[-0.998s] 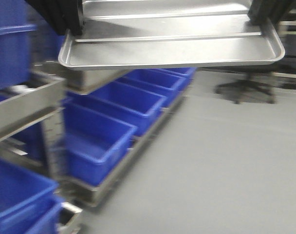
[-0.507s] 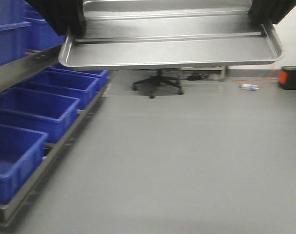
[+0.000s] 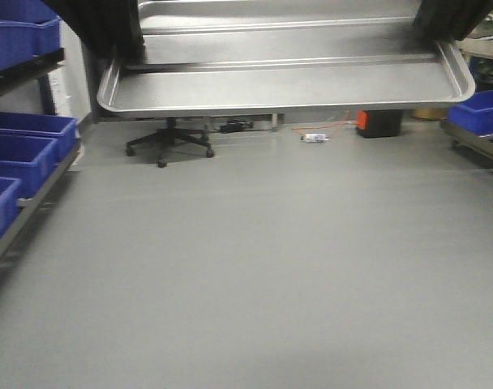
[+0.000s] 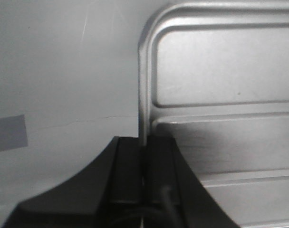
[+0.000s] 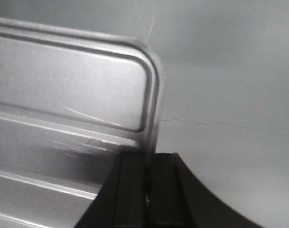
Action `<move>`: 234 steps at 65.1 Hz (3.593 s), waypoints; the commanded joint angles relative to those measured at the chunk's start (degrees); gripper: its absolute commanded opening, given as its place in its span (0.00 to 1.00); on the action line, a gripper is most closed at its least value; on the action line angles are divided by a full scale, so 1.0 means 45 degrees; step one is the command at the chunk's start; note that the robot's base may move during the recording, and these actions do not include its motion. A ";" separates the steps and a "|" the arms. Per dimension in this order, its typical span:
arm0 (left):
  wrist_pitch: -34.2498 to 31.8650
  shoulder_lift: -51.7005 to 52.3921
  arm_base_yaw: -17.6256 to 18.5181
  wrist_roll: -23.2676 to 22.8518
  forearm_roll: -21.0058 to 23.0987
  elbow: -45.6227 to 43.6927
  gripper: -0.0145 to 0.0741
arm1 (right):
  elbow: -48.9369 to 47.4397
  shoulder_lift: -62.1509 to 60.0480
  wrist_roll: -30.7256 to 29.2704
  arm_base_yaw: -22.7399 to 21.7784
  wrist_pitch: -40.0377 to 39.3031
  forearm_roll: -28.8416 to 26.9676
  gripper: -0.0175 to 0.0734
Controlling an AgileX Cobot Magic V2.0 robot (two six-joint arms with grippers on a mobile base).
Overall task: Grab silver tray and place in blue box
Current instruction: 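Hold the tray with both grippers while the base turns away, then hold the tray while driving to the rack with the blue bin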
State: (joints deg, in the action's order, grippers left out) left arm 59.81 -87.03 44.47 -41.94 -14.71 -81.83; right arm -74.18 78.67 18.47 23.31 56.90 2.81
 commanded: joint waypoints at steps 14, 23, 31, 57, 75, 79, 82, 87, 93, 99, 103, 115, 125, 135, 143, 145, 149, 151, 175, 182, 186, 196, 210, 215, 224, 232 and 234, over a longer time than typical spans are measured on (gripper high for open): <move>0.0023 0.0447 0.0058 0.0157 -0.0518 -0.0418 0.05 | -0.0499 -0.0434 -0.0209 -0.0039 -0.0547 0.0570 0.26; 0.0023 0.0447 0.0058 0.0157 -0.0518 -0.0418 0.05 | -0.0499 -0.0434 -0.0209 -0.0039 -0.0547 0.0570 0.26; 0.0023 0.0447 0.0058 0.0157 -0.0518 -0.0418 0.05 | -0.0499 -0.0434 -0.0209 -0.0039 -0.0547 0.0570 0.26; 0.0023 0.0447 0.0058 0.0157 -0.0518 -0.0418 0.05 | -0.0499 -0.0434 -0.0209 -0.0039 -0.0535 0.0570 0.26; 0.0023 0.0447 0.0058 0.0157 -0.0480 -0.0418 0.05 | -0.0499 -0.0434 -0.0209 -0.0039 -0.0535 0.0570 0.26; -0.0034 0.0447 0.0058 0.0157 -0.0399 -0.0418 0.05 | -0.0499 -0.0434 -0.0209 -0.0039 -0.0535 0.0570 0.26; -0.0060 0.0447 0.0058 0.0157 -0.0399 -0.0418 0.05 | -0.0499 -0.0434 -0.0209 -0.0039 -0.0535 0.0570 0.26; -0.0060 0.0447 0.0058 0.0157 -0.0399 -0.0418 0.05 | -0.0499 -0.0434 -0.0209 -0.0039 -0.0535 0.0570 0.26; -0.0060 0.0447 0.0058 0.0157 -0.0399 -0.0418 0.05 | -0.0499 -0.0434 -0.0209 -0.0039 -0.0549 0.0570 0.26; -0.0060 0.0447 0.0058 0.0157 -0.0399 -0.0418 0.05 | -0.0499 -0.0434 -0.0209 -0.0039 -0.0549 0.0570 0.26; -0.0060 0.0426 0.0058 0.0157 -0.0405 -0.0418 0.05 | -0.0499 -0.0434 -0.0209 -0.0039 -0.0549 0.0570 0.26; -0.0060 0.0418 0.0058 0.0157 -0.0323 -0.0418 0.05 | -0.0499 -0.0434 -0.0209 -0.0039 -0.0549 0.0570 0.26; -0.0060 0.0396 0.0034 0.0157 -0.0301 -0.0418 0.05 | -0.0499 -0.0434 -0.0209 -0.0039 -0.0536 0.0570 0.26; -0.0060 0.0396 0.0034 0.0157 -0.0327 -0.0418 0.05 | -0.0499 -0.0434 -0.0209 -0.0039 -0.0549 0.0570 0.26; -0.0060 0.0396 0.0034 0.0157 -0.0303 -0.0418 0.05 | -0.0499 -0.0434 -0.0209 -0.0039 -0.0549 0.0570 0.26; -0.0060 0.0396 0.0034 0.0157 -0.0303 -0.0418 0.05 | -0.0499 -0.0434 -0.0209 -0.0039 -0.0534 0.0570 0.26; -0.0060 0.0396 0.0034 0.0157 -0.0279 -0.0418 0.05 | -0.0499 -0.0434 -0.0209 -0.0039 -0.0534 0.0570 0.26; -0.0060 0.0396 0.0034 0.0157 -0.0279 -0.0418 0.05 | -0.0499 -0.0434 -0.0209 -0.0039 -0.0534 0.0570 0.26; -0.0077 0.0396 0.0034 0.0157 -0.0094 -0.0418 0.05 | -0.0499 -0.0434 -0.0209 -0.0039 -0.0535 0.0570 0.26; -0.0077 0.0396 0.0034 0.0157 -0.0006 -0.0418 0.05 | -0.0499 -0.0434 -0.0209 -0.0039 -0.0535 0.0570 0.26; -0.0077 0.0396 0.0034 0.0157 0.0115 -0.0418 0.05 | -0.0499 -0.0434 -0.0209 -0.0039 -0.0549 0.0570 0.26; -0.0077 0.0396 0.0034 0.0157 0.0166 -0.0418 0.05 | -0.0499 -0.0434 -0.0209 -0.0039 -0.0549 0.0570 0.26; -0.0088 0.0396 0.0034 0.0157 0.0290 -0.0418 0.05 | -0.0499 -0.0434 -0.0209 -0.0039 -0.0549 0.0570 0.26; -0.0088 0.0396 0.0034 0.0157 0.0290 -0.0418 0.05 | -0.0499 -0.0434 -0.0209 -0.0039 -0.0549 0.0570 0.26; -0.0088 0.0396 0.0034 0.0157 0.0290 -0.0418 0.05 | -0.0499 -0.0434 -0.0209 -0.0039 -0.0549 0.0570 0.26; -0.0088 0.0396 0.0034 0.0157 0.0290 -0.0418 0.05 | -0.0499 -0.0434 -0.0209 -0.0039 -0.0549 0.0570 0.26; -0.0088 0.0396 0.0034 0.0157 0.0290 -0.0418 0.05 | -0.0499 -0.0434 -0.0209 -0.0039 -0.0549 0.0570 0.26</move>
State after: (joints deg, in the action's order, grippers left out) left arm 59.92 -87.29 44.47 -41.94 -12.20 -81.83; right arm -74.18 78.67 18.41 23.31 57.30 3.52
